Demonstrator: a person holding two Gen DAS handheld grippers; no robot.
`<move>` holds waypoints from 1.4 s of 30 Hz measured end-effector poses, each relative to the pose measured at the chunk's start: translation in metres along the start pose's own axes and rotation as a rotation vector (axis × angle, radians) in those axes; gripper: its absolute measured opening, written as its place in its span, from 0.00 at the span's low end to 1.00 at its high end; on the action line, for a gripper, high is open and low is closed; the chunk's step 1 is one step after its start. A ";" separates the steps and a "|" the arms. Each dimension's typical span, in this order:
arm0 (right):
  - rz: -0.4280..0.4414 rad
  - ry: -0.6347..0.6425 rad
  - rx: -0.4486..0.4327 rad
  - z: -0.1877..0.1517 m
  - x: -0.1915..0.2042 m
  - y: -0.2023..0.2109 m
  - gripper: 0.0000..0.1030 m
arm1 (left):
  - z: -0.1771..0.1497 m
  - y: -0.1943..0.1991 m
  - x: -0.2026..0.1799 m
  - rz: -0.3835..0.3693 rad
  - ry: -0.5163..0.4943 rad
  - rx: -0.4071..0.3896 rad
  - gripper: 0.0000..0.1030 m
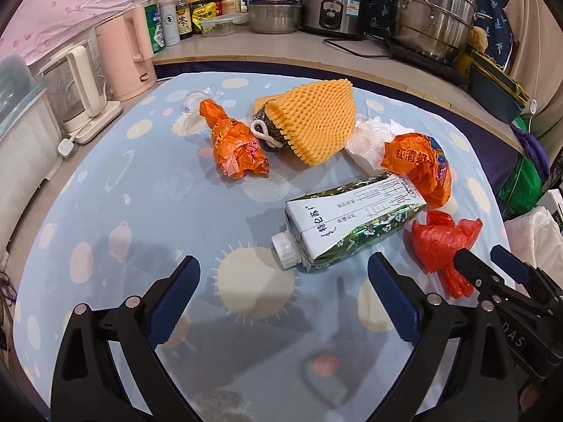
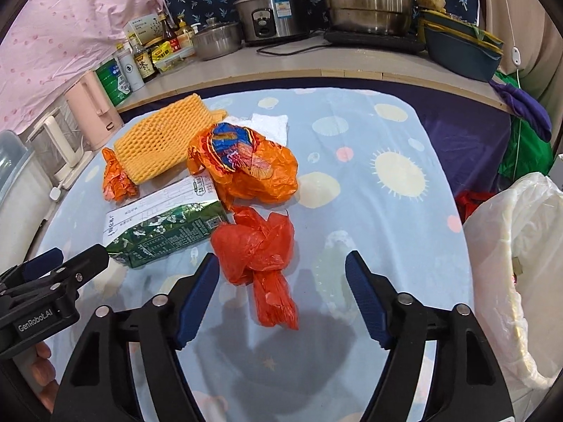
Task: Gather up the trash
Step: 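Grasp the red plastic bag with the right tool while the left tool grasps the milk carton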
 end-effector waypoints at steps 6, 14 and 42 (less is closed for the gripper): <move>0.029 0.012 0.019 -0.002 0.009 -0.013 0.54 | 0.002 -0.019 -0.001 -0.068 -0.028 0.016 0.91; 0.047 0.021 0.030 -0.004 0.012 -0.025 0.34 | 0.010 -0.043 -0.012 -0.113 -0.121 -0.015 0.92; 0.039 -0.107 -0.021 -0.029 -0.049 0.039 0.26 | -0.023 -0.007 -0.067 -0.262 -0.188 -0.067 0.62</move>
Point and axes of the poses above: each gripper's, at about its wrist camera, not at the fingertips, and y roughly against the way its jaws point, x to its left, z to its top, the point moved 2 cm from there along -y, roughly the way its jaws point, and after that the axes turned 3 degrees about -x, right-handed, at the moved point
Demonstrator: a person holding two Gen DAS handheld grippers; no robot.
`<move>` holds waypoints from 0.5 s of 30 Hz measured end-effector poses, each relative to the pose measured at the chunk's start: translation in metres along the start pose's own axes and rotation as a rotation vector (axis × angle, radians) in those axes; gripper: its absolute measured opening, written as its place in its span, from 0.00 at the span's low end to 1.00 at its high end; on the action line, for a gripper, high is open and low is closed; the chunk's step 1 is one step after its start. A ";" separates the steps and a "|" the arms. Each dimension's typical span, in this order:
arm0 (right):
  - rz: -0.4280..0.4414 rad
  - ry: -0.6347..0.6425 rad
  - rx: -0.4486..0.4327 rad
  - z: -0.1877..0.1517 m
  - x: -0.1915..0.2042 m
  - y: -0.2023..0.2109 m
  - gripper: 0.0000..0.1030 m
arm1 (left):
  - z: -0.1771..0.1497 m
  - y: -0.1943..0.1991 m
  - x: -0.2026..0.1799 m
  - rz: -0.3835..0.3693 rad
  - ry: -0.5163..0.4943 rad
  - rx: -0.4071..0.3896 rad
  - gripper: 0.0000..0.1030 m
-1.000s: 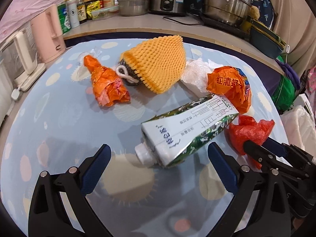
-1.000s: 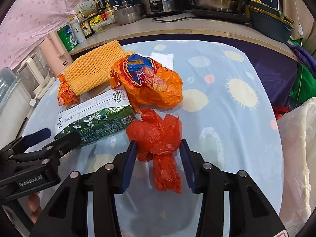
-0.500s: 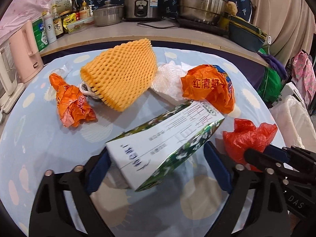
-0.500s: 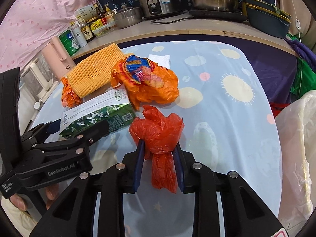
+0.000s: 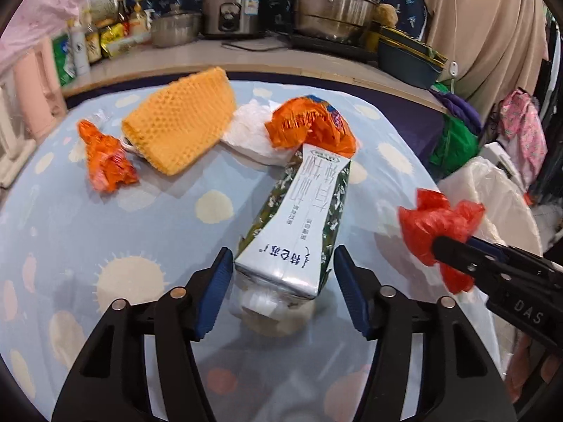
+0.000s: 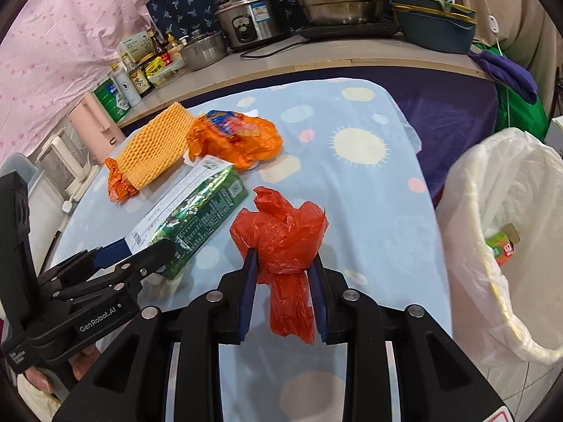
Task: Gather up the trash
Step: 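Grasp the red plastic bag with the right tool while the left tool grasps the milk carton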
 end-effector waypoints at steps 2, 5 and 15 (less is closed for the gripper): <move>-0.004 -0.011 -0.002 -0.002 -0.006 0.003 0.26 | 0.002 0.003 -0.001 0.027 -0.009 -0.023 0.78; -0.006 -0.025 -0.007 -0.003 -0.012 0.008 0.26 | 0.007 -0.001 0.000 0.030 -0.023 -0.028 0.82; -0.015 -0.038 -0.022 -0.002 -0.018 0.017 0.26 | 0.008 -0.028 -0.008 -0.008 -0.035 0.066 0.55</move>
Point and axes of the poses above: each gripper's, at about its wrist camera, not at the fingertips, and y roughly against the way its jaws point, x to its left, z to its top, the point moved 2 cm from there along -y, roughly the way its jaws point, and after that the axes turned 3 degrees about -x, right-handed, at the moved point
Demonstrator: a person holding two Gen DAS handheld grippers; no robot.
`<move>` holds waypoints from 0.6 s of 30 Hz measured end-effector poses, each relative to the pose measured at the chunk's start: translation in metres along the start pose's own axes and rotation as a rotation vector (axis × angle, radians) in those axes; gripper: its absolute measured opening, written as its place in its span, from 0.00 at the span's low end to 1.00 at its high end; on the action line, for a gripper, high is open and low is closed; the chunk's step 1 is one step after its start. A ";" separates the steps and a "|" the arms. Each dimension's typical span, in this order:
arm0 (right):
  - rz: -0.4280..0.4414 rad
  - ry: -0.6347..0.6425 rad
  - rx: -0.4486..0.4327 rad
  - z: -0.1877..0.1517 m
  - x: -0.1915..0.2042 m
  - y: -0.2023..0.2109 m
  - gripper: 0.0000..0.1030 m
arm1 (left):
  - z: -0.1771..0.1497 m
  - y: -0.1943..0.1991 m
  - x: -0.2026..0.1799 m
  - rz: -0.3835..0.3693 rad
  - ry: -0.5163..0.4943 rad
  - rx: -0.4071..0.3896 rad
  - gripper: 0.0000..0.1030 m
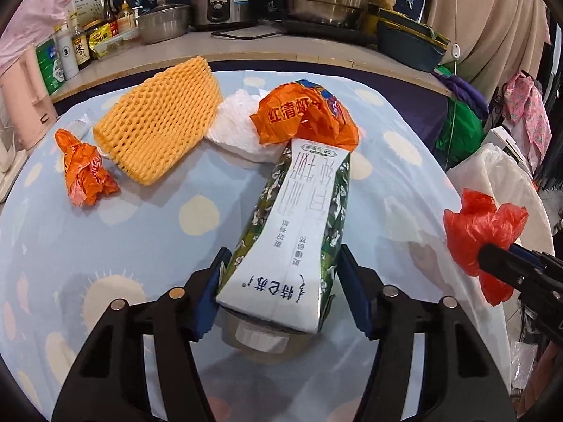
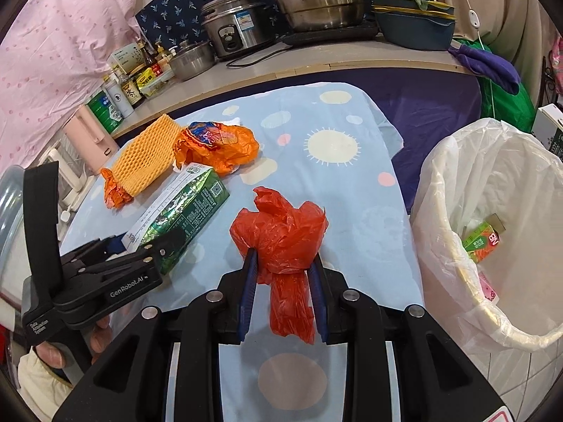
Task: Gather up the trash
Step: 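Grasp the red plastic bag with the right tool while the left tool grasps the milk carton, then carry the red bag and milk carton over the white bin and open both tools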
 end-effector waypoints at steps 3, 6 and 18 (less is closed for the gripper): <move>-0.003 -0.014 -0.003 0.000 -0.005 0.004 0.26 | -0.003 0.008 -0.006 0.003 0.001 -0.001 0.54; 0.000 -0.018 -0.010 0.000 -0.008 0.010 0.26 | -0.007 0.018 -0.014 0.019 -0.006 -0.004 0.54; 0.018 -0.037 -0.048 -0.005 -0.022 0.048 0.26 | -0.018 0.070 -0.053 0.047 -0.002 0.000 0.53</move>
Point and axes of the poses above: each gripper's, at about its wrist camera, not at the fingertips, and y roughly against the way its jaws point, x to its left, z to its top, the point moved 2 cm from there along -y, roughly the way its jaws point, and after that the axes turned 3 degrees about -x, right-handed, at the moved point
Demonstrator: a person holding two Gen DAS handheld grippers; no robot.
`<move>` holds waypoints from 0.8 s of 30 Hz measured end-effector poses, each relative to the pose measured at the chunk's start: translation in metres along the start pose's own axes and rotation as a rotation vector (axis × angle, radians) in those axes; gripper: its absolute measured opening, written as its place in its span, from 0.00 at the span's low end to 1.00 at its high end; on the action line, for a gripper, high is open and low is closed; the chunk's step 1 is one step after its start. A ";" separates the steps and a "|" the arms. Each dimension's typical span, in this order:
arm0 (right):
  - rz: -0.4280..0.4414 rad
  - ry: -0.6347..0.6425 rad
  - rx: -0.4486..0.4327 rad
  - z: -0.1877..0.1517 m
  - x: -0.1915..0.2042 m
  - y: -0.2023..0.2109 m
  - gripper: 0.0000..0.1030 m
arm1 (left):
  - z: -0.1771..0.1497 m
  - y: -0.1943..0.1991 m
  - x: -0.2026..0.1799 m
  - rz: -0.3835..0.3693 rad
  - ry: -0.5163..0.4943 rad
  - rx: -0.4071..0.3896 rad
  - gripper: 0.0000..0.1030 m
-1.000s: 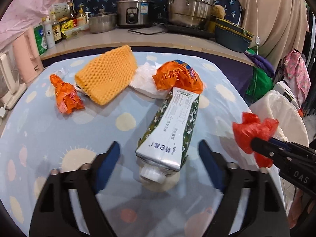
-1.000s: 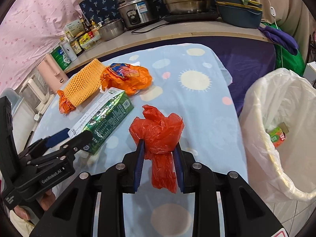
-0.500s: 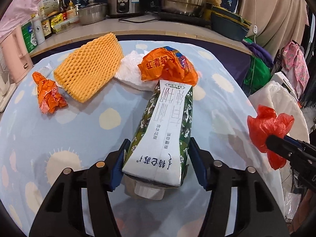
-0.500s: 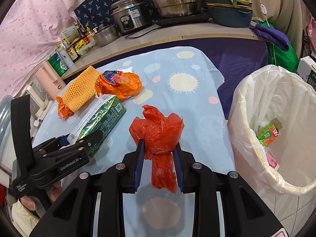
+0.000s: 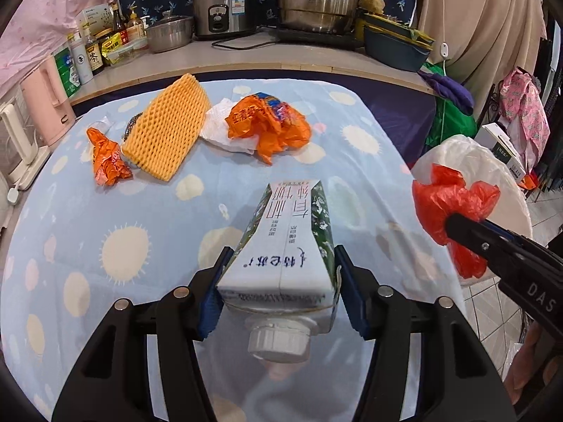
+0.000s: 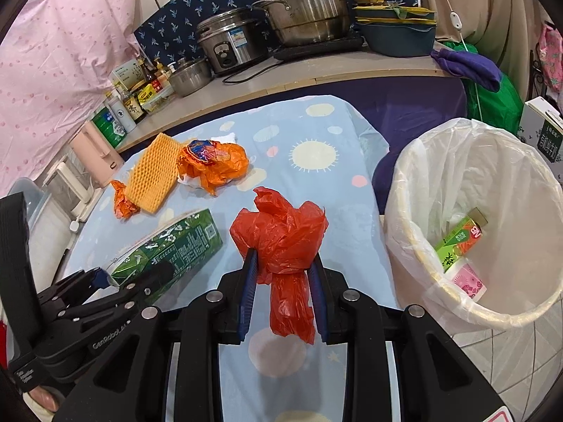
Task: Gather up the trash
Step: 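Carry the red bag and milk carton over the white bin and open both tools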
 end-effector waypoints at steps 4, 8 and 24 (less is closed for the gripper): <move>-0.015 -0.023 -0.020 0.001 -0.014 0.021 0.26 | 0.000 0.019 -0.017 -0.017 -0.006 -0.013 0.51; -0.033 -0.061 -0.044 0.002 -0.036 0.040 0.26 | 0.004 0.033 -0.036 -0.047 -0.015 -0.024 0.51; -0.162 -0.229 -0.143 0.009 -0.142 0.095 0.26 | 0.046 0.059 -0.128 -0.188 -0.094 -0.088 0.50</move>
Point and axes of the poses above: each gripper's, at about its wrist camera, not at the fingertips, and y roughly against the way its jaws point, x to its left, z to its top, the point moved 2 cm from there along -y, roughly the way its jaws point, and after that the axes turned 3 degrees about -x, right-handed, at the moved point
